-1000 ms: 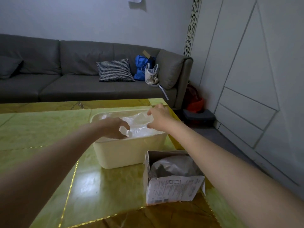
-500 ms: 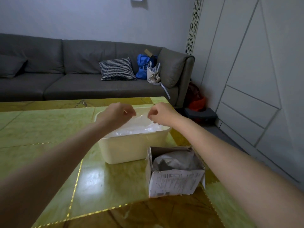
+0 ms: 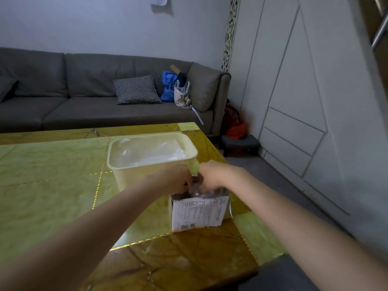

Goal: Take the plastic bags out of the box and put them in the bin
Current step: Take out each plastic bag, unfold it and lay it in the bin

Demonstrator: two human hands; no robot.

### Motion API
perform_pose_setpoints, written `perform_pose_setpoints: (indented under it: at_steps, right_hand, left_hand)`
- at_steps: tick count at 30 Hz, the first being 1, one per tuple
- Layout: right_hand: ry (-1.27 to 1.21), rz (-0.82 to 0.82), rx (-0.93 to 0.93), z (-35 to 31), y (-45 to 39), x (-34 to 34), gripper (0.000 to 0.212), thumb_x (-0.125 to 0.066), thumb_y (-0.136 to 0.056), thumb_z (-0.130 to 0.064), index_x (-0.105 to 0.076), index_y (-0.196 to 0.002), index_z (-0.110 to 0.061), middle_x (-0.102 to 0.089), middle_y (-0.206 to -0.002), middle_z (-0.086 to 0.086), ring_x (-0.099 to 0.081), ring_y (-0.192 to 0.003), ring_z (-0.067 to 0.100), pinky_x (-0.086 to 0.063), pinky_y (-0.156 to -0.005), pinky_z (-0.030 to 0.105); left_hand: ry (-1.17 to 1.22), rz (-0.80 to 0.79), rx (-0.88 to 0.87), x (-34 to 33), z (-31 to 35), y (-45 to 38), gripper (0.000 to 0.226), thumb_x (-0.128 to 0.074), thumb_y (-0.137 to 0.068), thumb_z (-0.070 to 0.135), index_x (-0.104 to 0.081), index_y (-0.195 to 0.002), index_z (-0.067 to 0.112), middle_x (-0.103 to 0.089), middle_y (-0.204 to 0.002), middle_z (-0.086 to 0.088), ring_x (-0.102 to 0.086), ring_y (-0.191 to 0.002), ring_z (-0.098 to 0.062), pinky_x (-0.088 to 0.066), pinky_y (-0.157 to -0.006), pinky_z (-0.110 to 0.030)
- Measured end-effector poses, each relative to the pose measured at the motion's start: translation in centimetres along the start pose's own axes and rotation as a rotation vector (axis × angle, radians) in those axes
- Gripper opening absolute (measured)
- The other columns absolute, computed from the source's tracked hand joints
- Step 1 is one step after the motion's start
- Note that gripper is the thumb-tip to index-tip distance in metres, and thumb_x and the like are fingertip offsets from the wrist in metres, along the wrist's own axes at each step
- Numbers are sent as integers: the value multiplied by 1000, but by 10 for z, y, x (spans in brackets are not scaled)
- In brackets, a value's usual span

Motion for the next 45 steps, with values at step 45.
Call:
perform_pose_setpoints:
  at_steps: [45]
  right_hand:
    - [-236,73,16,8,-3,-1,21,-63,-82,2,-69,-100,-7,-66,-103,12,-63,-84,22,-55,-69,30]
  left_hand:
    - [307,311,106,8,-22,27,16,-69,-81,25,-70,-91,12,-63,-88,0,-52,-74,-9,-39,-61,-10]
Point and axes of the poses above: each hand's wrist, its own y-axis away from the middle knuckle, its own x-axis out of the back of the hand, z = x × y, the point moved 2 cm from there along -y, towards the middle knuckle
